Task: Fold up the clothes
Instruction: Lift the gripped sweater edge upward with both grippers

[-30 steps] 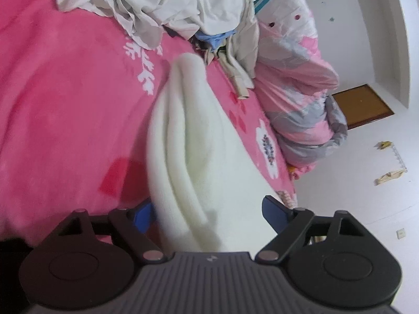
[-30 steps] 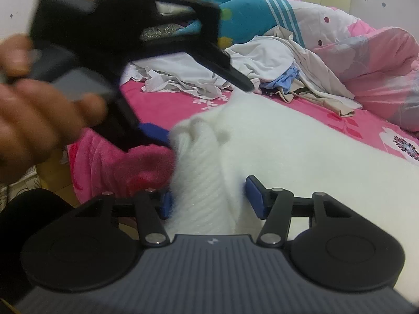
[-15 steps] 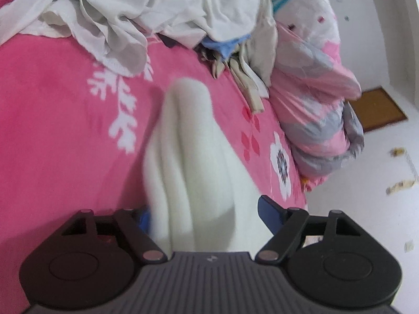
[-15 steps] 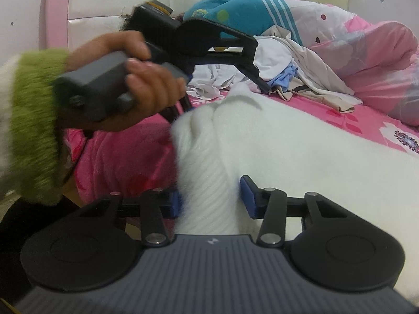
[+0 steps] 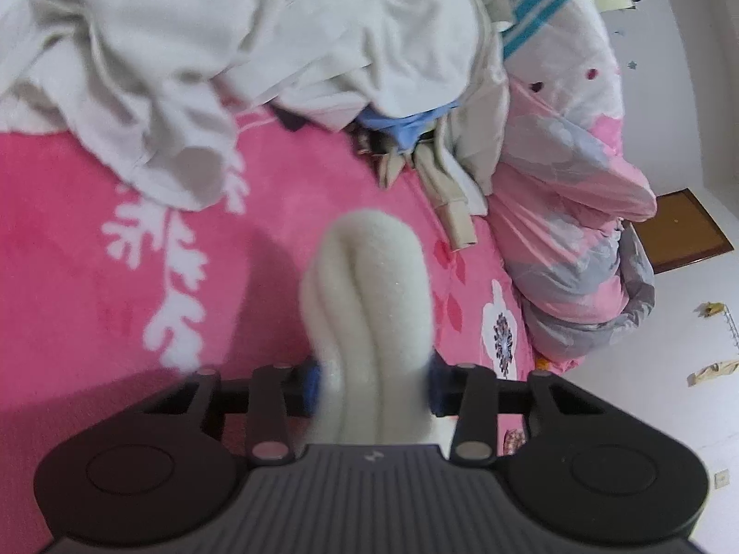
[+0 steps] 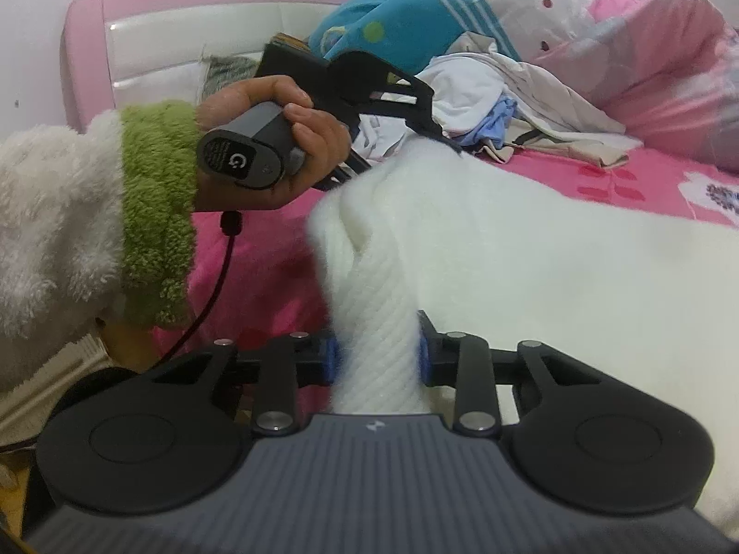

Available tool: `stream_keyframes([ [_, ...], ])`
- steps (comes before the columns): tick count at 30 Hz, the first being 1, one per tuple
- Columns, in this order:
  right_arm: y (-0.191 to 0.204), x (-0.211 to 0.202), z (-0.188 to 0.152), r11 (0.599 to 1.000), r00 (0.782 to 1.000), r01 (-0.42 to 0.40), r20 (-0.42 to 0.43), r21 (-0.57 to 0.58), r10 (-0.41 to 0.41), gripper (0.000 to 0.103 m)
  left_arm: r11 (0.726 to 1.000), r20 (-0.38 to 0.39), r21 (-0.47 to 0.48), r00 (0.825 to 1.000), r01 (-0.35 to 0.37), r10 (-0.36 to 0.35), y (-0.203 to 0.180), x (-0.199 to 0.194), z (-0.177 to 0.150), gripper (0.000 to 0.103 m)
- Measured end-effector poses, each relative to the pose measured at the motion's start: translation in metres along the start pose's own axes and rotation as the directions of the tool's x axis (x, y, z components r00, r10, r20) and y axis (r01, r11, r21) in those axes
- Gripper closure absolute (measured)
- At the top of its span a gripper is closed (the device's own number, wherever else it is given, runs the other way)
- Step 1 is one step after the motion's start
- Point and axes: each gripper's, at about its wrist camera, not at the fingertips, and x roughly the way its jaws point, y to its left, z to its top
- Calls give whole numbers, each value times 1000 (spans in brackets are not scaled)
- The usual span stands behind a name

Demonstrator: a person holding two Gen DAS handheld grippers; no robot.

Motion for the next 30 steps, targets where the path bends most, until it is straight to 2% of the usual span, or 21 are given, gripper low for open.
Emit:
stream_keyframes([
  [4,-2,-13,0,1000,999,6,40,16,-7,76,996,38,93,999,-14,11,-34,-10,-11,64],
  [9,-11,-35,1,998,994,24,102,58,-30,77,975,79,220,997,-29,11,-86,-16,-32,65],
  [14,-28,-62,1,991,982,46,176,122,-67,77,958,96,287,995,-20,-8,-131,-16,-57,67],
  [22,-66,-102,-8,966,956,46,270,253,-116,77,915,94,403,995,-22,-17,-200,-2,-101,67],
  [30,-113,-135,-28,913,927,25,333,406,-174,77,856,58,515,998,-51,25,-262,35,-151,68],
])
